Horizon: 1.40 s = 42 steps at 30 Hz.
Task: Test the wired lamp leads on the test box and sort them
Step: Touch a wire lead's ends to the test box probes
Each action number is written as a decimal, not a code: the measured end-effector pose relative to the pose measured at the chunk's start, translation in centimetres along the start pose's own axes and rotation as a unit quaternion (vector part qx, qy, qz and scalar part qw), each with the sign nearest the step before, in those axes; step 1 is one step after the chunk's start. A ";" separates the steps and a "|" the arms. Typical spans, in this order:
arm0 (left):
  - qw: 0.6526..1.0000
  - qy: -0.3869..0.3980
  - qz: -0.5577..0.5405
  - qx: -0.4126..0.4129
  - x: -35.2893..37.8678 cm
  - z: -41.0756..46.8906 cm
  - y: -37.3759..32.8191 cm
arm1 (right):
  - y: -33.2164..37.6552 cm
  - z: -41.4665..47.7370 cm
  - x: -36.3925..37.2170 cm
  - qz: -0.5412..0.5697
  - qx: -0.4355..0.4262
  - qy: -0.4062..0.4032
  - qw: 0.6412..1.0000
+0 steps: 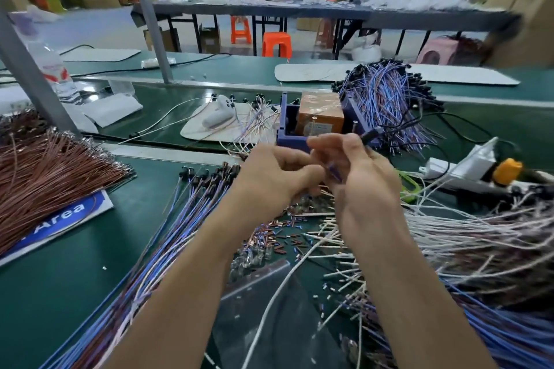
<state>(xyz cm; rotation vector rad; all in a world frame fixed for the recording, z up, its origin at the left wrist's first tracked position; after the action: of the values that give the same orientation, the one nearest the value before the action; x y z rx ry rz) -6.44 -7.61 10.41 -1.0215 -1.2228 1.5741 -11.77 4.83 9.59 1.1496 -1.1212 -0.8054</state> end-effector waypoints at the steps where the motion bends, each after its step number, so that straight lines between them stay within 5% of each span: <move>1: 0.999 0.013 0.027 -0.020 0.8 -0.1 0.8 | 0.2 0.3 -1.7 0.044 0.011 -0.027 0.999; 4: 0.992 0.045 0.085 -0.077 1.4 -0.5 3.3 | 0.7 1.1 -6.8 0.132 0.039 -0.059 0.989; 7: 0.985 0.041 0.132 -0.102 0.4 -0.5 4.8 | 1.0 1.7 -11.1 0.089 0.023 -0.067 0.993; 10: 0.986 -0.019 0.155 -0.062 -0.1 -0.7 4.8 | 0.9 1.5 -12.0 -0.062 0.024 0.033 0.997; 13: 0.995 0.039 0.093 -0.002 2.9 -1.3 3.8 | -0.5 -0.1 -9.2 -0.244 0.020 0.191 0.951; 19: 0.996 0.050 0.070 0.032 4.7 -1.6 3.9 | -3.7 -1.9 -5.7 -0.399 0.010 0.254 0.881; 28: 0.995 -0.072 -0.073 -0.016 -1.0 -0.4 5.7 | -2.7 -1.0 -8.6 -0.293 0.059 0.199 0.933; 42: 0.946 -0.037 -0.311 -0.085 0.0 -0.2 7.1 | -2.8 -1.6 -7.8 -0.185 0.095 0.218 0.953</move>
<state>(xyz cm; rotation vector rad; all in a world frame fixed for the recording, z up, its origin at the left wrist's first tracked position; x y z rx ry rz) -7.31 -8.54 3.42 -0.5878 -1.5639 1.0306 -12.20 11.78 4.89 1.6395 -0.6293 -0.6847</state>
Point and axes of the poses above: each hand's wrist, its own z-axis towards the middle knuckle, its own x-axis out of the palm, y = z × x, the point moved 8 cm from there along z, towards the middle knuckle, and after that the axes turned 11 degrees about -z, right-handed, at the moved point
